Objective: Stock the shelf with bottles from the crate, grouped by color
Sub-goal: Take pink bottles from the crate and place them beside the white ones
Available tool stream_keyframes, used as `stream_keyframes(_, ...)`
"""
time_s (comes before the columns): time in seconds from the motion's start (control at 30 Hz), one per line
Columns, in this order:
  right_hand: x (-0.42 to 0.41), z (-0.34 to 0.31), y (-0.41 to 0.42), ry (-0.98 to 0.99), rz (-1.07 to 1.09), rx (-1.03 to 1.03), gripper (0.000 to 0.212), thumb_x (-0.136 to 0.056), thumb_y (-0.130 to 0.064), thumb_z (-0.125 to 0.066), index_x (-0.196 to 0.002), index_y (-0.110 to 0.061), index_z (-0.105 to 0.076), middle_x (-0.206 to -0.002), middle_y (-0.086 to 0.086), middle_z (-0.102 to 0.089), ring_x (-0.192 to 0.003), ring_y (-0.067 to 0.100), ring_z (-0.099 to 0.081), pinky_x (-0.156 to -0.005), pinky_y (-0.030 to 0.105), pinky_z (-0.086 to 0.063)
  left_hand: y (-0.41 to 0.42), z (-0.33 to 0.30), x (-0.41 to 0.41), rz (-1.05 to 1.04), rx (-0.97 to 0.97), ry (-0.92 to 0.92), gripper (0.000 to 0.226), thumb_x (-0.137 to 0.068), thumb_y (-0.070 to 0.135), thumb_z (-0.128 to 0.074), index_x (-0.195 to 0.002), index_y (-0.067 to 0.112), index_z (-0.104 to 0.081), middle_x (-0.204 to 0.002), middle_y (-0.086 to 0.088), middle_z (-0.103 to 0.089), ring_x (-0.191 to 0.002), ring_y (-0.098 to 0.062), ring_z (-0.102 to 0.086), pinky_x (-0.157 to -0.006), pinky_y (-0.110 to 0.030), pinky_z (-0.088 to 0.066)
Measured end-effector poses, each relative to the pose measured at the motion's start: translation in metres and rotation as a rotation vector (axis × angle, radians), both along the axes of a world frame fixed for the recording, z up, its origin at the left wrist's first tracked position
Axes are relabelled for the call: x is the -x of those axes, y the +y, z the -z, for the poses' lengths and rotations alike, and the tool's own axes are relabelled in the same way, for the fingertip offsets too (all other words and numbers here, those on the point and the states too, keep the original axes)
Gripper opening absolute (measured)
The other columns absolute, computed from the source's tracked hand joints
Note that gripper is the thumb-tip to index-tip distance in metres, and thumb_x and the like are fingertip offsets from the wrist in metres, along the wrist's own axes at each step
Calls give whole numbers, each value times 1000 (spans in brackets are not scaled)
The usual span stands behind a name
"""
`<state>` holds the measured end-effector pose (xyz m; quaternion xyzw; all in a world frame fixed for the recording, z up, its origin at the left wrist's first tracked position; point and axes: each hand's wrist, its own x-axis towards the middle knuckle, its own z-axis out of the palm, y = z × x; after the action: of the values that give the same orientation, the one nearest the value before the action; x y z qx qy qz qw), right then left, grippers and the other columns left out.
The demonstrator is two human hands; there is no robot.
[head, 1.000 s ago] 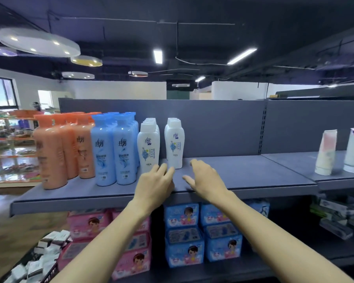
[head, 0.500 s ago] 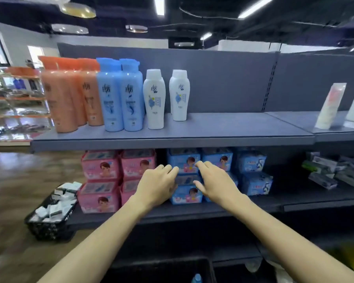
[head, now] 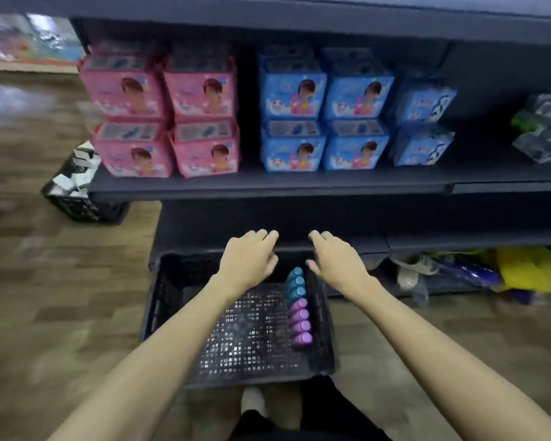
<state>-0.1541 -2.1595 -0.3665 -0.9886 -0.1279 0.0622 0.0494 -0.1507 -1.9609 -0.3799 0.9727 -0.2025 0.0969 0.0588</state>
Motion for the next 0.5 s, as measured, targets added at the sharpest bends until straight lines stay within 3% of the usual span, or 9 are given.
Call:
stream_keyframes(0.23,37,86,-18,307,67,21,38,-92,-25,-61,-123,-11,-43,-114,10,-54,-101,33,-59,-75,38,-46,-8,79,44,-26,-68,313,31,-91,32,-49,-117,15,-51,-97,0,-59,-89,-22,-59,-54,-31,-32)
stream_keyframes(0.37,43,122,-26,377,34,84,36,-93,-21,-57,-125,-13,-43,-117,10,-54,-105,33,-59,-81,40,-49,-24,104,51,-34,-84,447,30,-93,35,-45,-117,18,-49,-110,-2,-59,-101,-24,-58,-65,-35,-42)
stream_keyframes(0.43,40,140,-27,417,16,99,40,-94,-20,-55,-131,-12,-42,-119,10,-54,-107,32,-59,-84,40,-48,-34,118,54,-50,-100,530,33,-93,37,-44,-121,20,-47,-114,-2,-59,-106,-24,-56,-73,-36,-47)
stream_keyframes(0.5,38,157,-25,464,-14,121,44,-94,-18,-54,-135,-11,-40,-122,11,-53,-109,32,-58,-84,39,-47,-43,136,57,-113,-120,648,45,-93,39,-43,-134,21,-41,-128,-5,-54,-120,-25,-47,-90,-40,-44)
